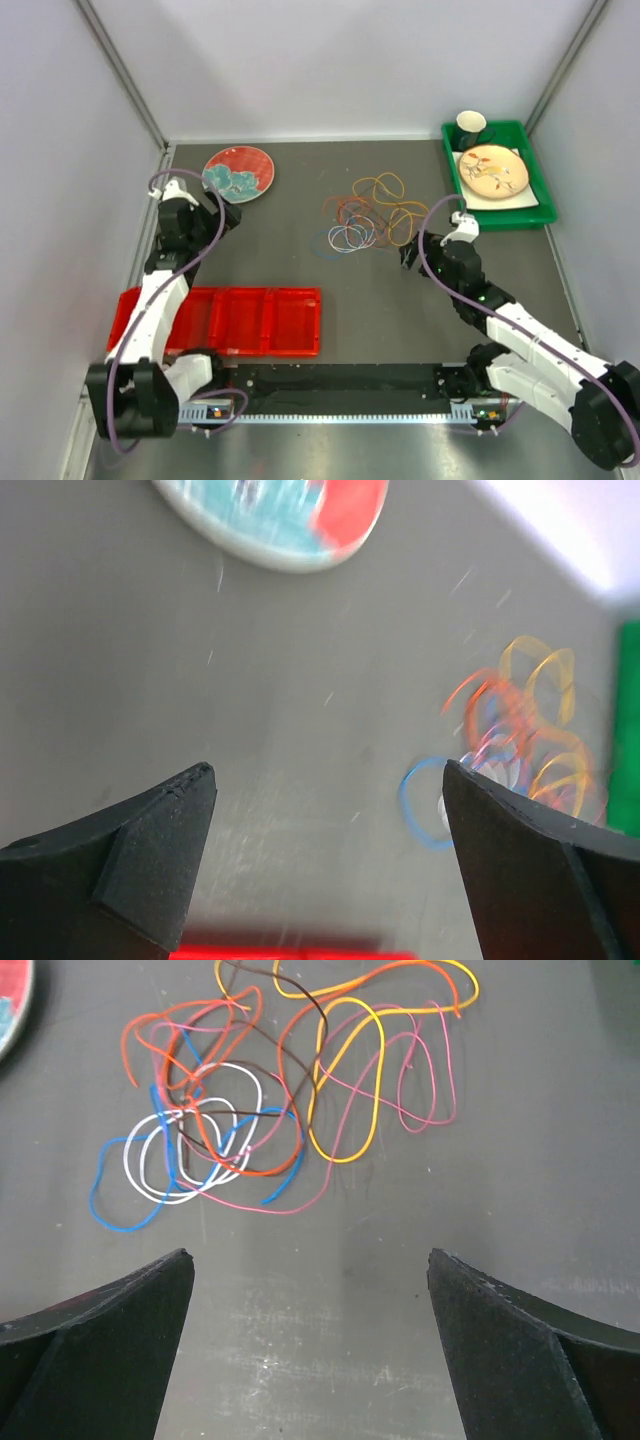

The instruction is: Untangle the cables

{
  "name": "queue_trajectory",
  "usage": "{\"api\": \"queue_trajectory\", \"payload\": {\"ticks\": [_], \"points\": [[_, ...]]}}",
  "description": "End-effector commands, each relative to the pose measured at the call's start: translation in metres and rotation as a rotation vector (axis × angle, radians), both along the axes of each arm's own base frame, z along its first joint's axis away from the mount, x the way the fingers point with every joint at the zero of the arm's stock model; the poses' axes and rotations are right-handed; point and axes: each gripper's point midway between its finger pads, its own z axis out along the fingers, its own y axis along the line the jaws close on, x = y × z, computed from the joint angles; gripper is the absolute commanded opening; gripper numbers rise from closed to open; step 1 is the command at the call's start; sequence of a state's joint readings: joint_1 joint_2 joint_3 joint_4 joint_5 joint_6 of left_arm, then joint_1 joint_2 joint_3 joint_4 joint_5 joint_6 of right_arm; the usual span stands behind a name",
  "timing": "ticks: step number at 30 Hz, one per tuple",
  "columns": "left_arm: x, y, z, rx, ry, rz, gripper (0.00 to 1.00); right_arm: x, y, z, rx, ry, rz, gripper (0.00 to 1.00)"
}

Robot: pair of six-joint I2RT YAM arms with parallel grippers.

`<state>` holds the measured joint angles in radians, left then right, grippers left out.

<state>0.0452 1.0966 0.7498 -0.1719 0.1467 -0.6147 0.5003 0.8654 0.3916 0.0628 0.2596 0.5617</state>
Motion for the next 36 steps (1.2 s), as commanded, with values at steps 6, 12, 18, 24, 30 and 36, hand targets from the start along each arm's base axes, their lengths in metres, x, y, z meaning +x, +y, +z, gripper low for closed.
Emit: {"api": "queue_trajectory", "payload": {"ticks": [6,12,18,24,30,36], "points": [[0.001,-0.009,0.049,-0.164,-0.316,0.06,0.99,0.01,0.0,0.006,0.018,0.001,-0.056,0.99],[0.016,-0.044,0.042,0.019,-0.114,-0.094,0.99,0.008,-0.024,-0.016,0.004,0.15,-0.26,0.99],[0.021,-0.13,0.038,0.228,-0.064,-0.282,0.99,0.011,-0.029,-0.046,-0.156,0.395,-0.345,0.99],[0.027,-0.19,0.015,0.273,-0.006,-0.382,0.89,0.006,-0.035,-0.047,-0.229,0.424,-0.41,0.99],[0.026,-0.22,-0.006,0.325,0.03,-0.425,0.88,0.006,-0.034,-0.048,-0.175,0.415,-0.391,0.99],[0.024,-0.233,-0.028,0.357,0.057,-0.458,0.85,0.008,-0.029,-0.048,-0.092,0.373,-0.328,0.99]]}}
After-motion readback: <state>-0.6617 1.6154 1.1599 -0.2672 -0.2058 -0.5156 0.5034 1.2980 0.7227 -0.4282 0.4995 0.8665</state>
